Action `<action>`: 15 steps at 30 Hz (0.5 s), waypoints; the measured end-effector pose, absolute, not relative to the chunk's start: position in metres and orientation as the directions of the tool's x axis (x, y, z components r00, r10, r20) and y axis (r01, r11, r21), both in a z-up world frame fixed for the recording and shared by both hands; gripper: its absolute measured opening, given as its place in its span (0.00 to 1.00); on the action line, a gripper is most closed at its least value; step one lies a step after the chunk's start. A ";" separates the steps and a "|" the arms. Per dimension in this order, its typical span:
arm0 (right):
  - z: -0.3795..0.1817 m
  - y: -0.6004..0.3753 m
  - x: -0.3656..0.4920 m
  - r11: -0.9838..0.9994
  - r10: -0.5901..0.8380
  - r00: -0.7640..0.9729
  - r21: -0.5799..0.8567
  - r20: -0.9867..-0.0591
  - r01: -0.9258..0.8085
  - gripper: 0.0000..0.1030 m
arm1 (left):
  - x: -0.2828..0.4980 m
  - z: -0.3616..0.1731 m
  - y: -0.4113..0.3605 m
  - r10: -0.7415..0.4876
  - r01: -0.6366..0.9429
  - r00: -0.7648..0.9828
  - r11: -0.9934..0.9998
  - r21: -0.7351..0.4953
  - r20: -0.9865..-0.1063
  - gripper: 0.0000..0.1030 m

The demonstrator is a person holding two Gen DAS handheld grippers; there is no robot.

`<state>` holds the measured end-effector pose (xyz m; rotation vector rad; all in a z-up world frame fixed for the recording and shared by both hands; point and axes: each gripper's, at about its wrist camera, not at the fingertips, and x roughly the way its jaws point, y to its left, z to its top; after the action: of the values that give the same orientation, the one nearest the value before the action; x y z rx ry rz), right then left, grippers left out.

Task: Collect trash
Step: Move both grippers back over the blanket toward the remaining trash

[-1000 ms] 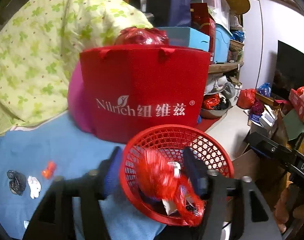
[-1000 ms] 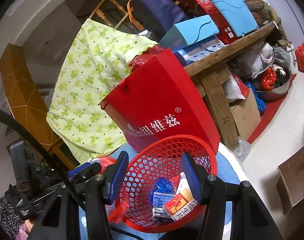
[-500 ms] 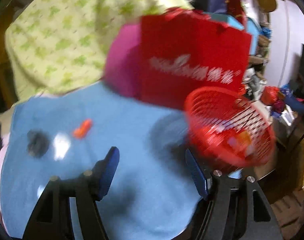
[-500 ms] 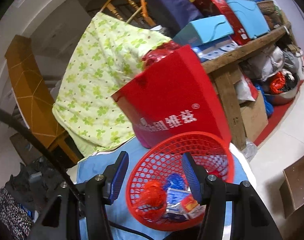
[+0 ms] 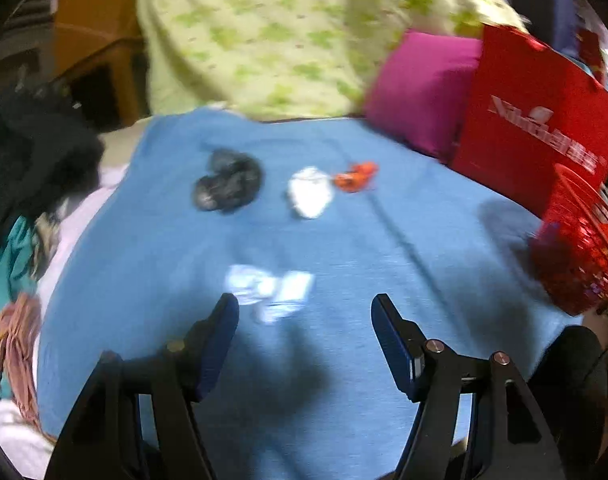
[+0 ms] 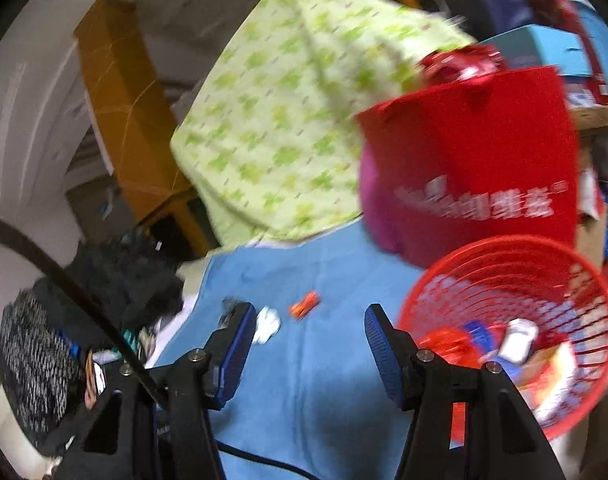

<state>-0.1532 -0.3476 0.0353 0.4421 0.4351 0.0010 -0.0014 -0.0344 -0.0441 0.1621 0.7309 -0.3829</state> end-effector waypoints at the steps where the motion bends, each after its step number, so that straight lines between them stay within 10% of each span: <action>1: 0.032 -0.338 -0.146 0.910 0.111 0.899 0.406 -0.424 0.079 0.59 | 0.003 -0.046 -0.026 -0.272 0.377 0.686 0.926 0.010 -0.675 0.67; 15: -0.026 -0.289 -0.075 0.897 0.244 0.774 0.440 -0.584 0.049 0.59 | 0.051 -0.066 0.026 -0.193 0.236 0.697 0.971 -0.033 -0.690 0.67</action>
<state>-0.0753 -0.2893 -0.0260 0.4548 0.6826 0.1093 0.0507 0.0263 -0.0661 0.0594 0.7626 -0.2390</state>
